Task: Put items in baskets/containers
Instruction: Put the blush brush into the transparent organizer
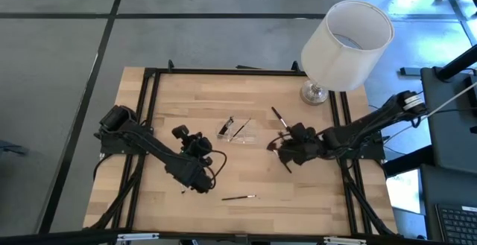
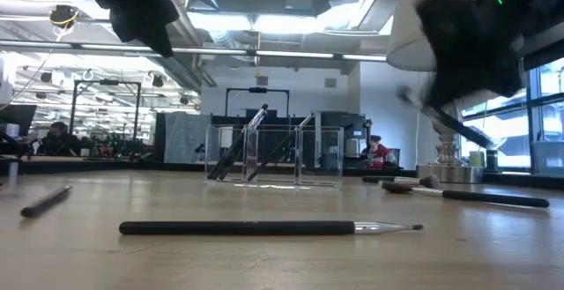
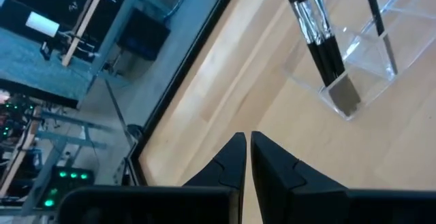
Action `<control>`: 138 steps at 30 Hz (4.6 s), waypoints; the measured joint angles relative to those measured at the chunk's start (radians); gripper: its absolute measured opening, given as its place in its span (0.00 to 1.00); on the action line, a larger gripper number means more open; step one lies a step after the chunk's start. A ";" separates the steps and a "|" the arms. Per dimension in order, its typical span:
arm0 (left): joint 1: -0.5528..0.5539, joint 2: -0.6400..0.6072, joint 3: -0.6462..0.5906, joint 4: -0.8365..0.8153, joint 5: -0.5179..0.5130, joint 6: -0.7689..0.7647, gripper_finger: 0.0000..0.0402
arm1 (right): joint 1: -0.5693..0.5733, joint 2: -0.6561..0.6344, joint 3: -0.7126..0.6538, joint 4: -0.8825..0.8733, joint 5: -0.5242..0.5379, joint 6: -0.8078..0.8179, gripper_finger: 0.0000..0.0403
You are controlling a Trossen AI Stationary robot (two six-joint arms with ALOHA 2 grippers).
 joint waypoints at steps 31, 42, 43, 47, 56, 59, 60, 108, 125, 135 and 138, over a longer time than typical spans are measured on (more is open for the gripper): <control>0.023 0.000 0.000 0.030 -0.083 0.037 0.05 | -0.118 0.523 0.024 1.258 0.537 -0.677 0.22; 0.023 0.000 0.000 0.045 -0.067 0.033 0.05 | -0.054 0.384 0.037 1.109 0.492 -0.803 0.29; 0.023 0.000 0.000 0.046 -0.067 0.033 0.05 | -0.052 0.356 0.047 1.032 0.492 -0.777 0.30; 0.023 0.000 0.000 0.051 -0.068 0.032 0.05 | -0.056 0.245 0.130 0.593 0.400 -0.597 0.30; 0.060 0.000 0.000 0.394 -0.153 0.201 0.05 | -0.068 0.192 0.300 -0.231 0.185 -0.251 0.30; 0.078 0.000 0.000 0.486 -0.097 0.312 0.05 | -0.068 0.192 0.299 -0.346 0.101 -0.183 0.30; 0.083 0.000 0.000 0.505 -0.088 0.331 0.05 | -0.068 0.192 0.294 -0.371 0.078 -0.166 0.30; 0.127 0.064 0.000 0.553 0.084 0.486 0.21 | -0.413 0.216 -0.121 0.083 -0.197 -0.509 0.44; 0.114 0.064 0.000 0.550 0.085 0.469 0.21 | -0.208 0.193 0.073 -0.435 -0.179 -0.454 0.03; 0.101 0.064 0.000 0.546 0.097 0.466 0.22 | 0.095 0.203 0.450 -0.808 -0.171 -0.797 0.02; 0.090 0.064 0.000 0.502 0.093 0.466 0.22 | 0.138 0.226 0.506 -0.807 -0.064 -0.939 0.02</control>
